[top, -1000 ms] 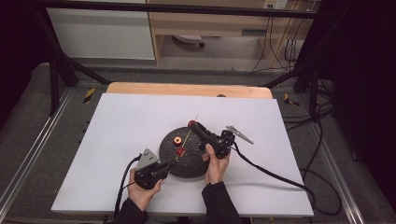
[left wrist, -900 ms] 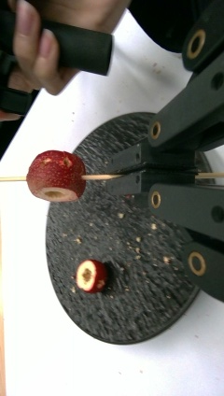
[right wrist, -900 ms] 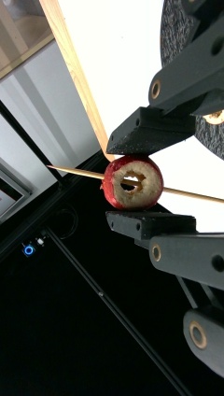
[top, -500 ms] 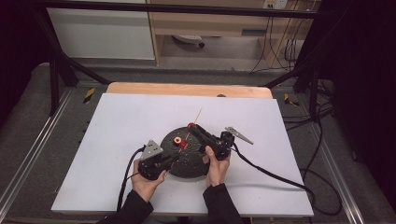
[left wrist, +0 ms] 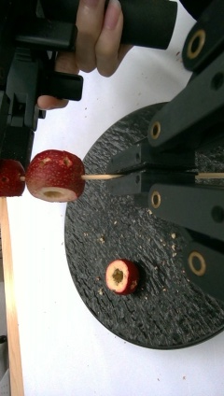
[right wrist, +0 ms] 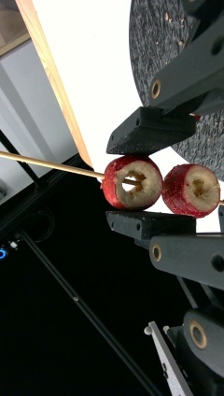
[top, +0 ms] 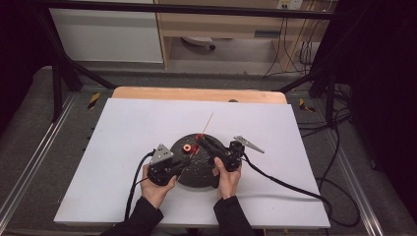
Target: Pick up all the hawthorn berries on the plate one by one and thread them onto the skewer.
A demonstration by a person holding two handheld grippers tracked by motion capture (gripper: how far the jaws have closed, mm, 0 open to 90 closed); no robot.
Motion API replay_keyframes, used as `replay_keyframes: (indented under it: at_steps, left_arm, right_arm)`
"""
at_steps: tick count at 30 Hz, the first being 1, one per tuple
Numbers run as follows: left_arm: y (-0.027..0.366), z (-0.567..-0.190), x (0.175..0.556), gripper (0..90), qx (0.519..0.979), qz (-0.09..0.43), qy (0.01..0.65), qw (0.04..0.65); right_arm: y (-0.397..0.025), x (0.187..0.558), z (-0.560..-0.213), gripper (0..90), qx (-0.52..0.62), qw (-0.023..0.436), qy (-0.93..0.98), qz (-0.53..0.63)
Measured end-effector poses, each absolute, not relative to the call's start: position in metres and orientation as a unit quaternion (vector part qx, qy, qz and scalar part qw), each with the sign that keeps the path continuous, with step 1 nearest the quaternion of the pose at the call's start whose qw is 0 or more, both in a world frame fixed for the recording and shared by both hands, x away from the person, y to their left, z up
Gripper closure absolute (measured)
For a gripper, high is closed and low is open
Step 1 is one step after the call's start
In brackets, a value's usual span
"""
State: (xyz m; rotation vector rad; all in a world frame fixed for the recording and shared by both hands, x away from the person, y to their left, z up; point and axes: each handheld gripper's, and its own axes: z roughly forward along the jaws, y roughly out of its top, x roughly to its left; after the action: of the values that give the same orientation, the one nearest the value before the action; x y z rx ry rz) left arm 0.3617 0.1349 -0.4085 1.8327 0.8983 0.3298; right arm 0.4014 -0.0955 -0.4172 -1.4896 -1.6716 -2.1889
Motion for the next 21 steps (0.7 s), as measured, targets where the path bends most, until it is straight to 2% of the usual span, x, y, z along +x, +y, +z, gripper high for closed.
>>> replay_keyframes:
  at_steps: [3,21]
  left_arm:
    - [0.137,-0.408,0.361,88.9,0.763,0.136,0.37,0.513]
    - [0.182,-0.421,0.347,88.8,0.783,0.132,0.372,0.48]
  right_arm:
    - [-0.096,0.401,-0.415,60.4,-0.474,0.008,-0.541,-0.695]
    - [-0.116,0.406,-0.405,12.4,-0.444,-0.037,-0.673,-0.59]
